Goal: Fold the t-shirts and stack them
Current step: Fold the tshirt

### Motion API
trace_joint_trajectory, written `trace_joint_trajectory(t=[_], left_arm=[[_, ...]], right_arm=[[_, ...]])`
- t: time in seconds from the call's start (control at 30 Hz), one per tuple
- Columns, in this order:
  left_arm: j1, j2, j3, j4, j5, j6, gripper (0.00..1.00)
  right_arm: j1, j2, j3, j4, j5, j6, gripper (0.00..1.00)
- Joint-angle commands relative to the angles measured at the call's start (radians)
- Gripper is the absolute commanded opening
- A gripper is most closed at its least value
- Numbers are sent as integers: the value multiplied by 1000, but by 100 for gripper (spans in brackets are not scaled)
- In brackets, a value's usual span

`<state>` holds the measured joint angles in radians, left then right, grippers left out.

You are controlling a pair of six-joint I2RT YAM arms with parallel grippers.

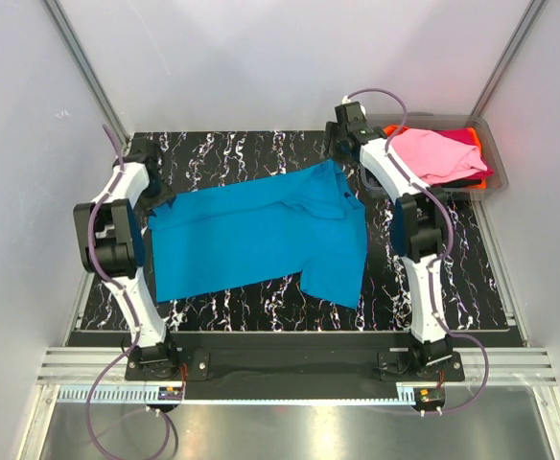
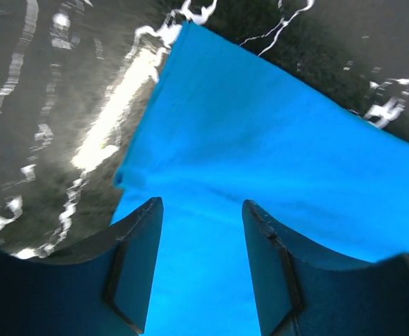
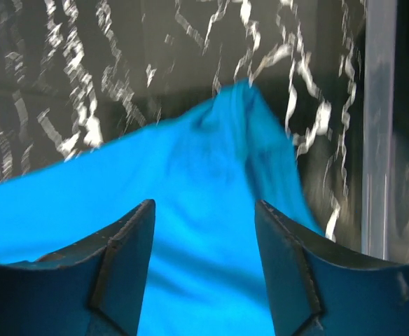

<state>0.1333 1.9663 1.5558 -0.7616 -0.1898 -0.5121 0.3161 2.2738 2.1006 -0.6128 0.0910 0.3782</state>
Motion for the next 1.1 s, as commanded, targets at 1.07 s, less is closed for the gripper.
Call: trace_joint_trajectory(t=[1.07], left_arm=[[112,115,-53,84,61,-37,51]], right_arm=[[-9,409,478,10,153,-186,44]])
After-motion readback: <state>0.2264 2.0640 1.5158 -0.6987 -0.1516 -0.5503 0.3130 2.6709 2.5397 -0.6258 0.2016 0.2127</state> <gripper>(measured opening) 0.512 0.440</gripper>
